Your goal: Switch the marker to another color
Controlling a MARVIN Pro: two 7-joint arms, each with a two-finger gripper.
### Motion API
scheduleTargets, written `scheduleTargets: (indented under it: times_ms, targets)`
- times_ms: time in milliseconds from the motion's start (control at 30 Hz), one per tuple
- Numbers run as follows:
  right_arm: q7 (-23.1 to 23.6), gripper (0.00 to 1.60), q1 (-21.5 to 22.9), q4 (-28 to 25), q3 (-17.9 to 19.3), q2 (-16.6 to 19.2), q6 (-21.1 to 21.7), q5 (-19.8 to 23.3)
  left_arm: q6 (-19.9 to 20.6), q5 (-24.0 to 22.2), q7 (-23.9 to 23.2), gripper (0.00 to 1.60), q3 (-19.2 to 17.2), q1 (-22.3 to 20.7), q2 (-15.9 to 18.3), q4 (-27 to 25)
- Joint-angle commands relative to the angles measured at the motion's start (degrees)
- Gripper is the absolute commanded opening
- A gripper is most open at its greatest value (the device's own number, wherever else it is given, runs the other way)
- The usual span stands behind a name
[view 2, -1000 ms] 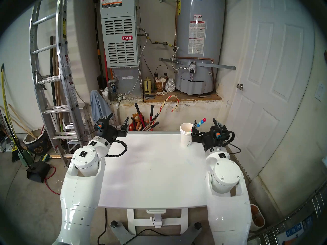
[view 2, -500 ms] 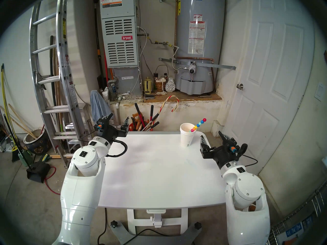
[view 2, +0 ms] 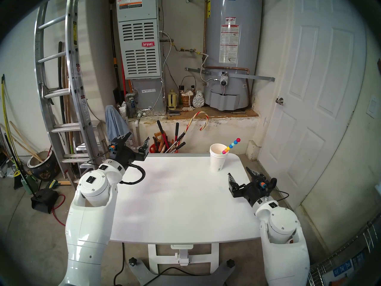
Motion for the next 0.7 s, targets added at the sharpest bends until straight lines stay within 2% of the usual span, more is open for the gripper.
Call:
scheduleTargets:
  times_ms: [0,200,400,533,567,600,633,667]
  targets:
    - [3.82,1.6,6.55,4.07,0.32,2.56,-5.43,2.75,0.89,-1.63,-2.41,1.6,-0.74,1.35,0.92,-4.15]
    - [8.69,1.6,9.71,8.3,0.27,4.94,-8.15,4.8,2.95,-3.43,-4.38,1.6,-1.7,1.93,0.94,-4.57]
    - [11.9,1.6,13.37,12.07,-1.38,6.45,-9.46,5.57,3.94,-3.86,-5.29,1.6,-2.11,2.08,1.12,-4.84]
    - [11.63,1.6,14.61,13.09,-2.87,6.8,-9.54,6.07,4.41,-4.13,-5.88,1.6,-2.25,2.0,1.2,-4.86]
    - [12.62,1.6,16.47,14.74,-3.2,6.72,-9.65,5.99,4.55,-4.2,-6.04,1.6,-2.26,1.96,1.22,-4.85]
    - [11.91,1.6,15.42,13.77,-3.65,7.13,-9.61,6.32,4.66,-4.24,-6.13,1.6,-2.26,1.93,1.22,-4.85]
    - [12.38,1.6,16.98,15.27,-3.98,6.93,-9.57,6.16,4.79,-4.28,-6.28,1.6,-2.26,1.89,1.22,-4.86]
    - [12.18,1.6,16.69,15.06,-4.43,7.34,-9.53,6.22,4.89,-4.31,-6.37,1.6,-2.26,1.86,1.22,-4.88]
